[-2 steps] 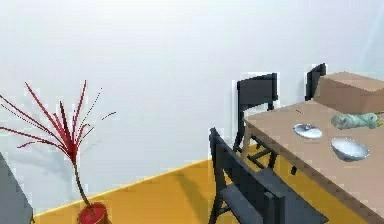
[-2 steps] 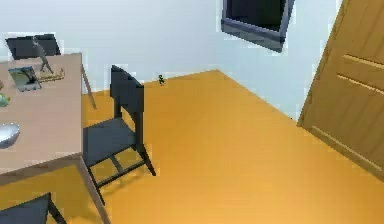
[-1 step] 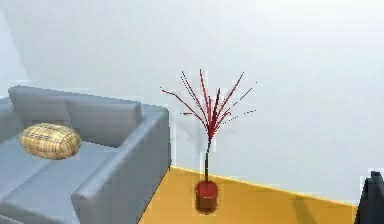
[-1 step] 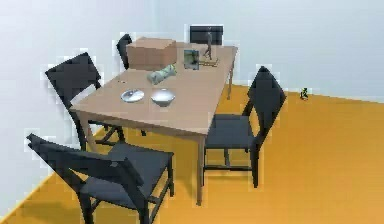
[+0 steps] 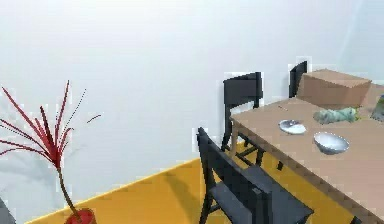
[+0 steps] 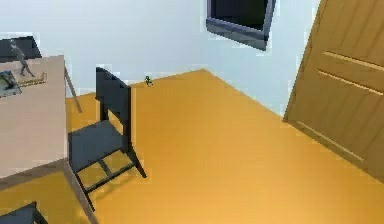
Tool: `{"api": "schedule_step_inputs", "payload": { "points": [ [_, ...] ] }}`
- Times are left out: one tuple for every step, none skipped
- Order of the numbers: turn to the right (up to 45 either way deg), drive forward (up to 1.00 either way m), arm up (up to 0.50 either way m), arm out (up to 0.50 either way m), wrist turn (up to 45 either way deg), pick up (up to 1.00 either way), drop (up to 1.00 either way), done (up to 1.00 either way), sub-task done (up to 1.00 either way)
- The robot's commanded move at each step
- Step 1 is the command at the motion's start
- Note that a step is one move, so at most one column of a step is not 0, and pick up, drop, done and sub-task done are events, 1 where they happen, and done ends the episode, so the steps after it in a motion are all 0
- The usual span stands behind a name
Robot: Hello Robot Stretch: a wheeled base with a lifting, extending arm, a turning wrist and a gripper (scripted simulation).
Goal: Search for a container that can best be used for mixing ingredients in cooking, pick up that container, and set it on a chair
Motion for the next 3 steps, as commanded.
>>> {"api": "schedule_step_inputs", "payload": {
  "points": [
    [45.0,0.00,0.00,0.00,0.0,0.00,0.00,0.00,0.00],
    [6.0,0.00,0.00,0.00,0.0,0.00,0.00,0.00,0.00],
    [3.0,0.00,0.00,0.00,0.0,0.00,0.00,0.00,0.00]
  ]
}}
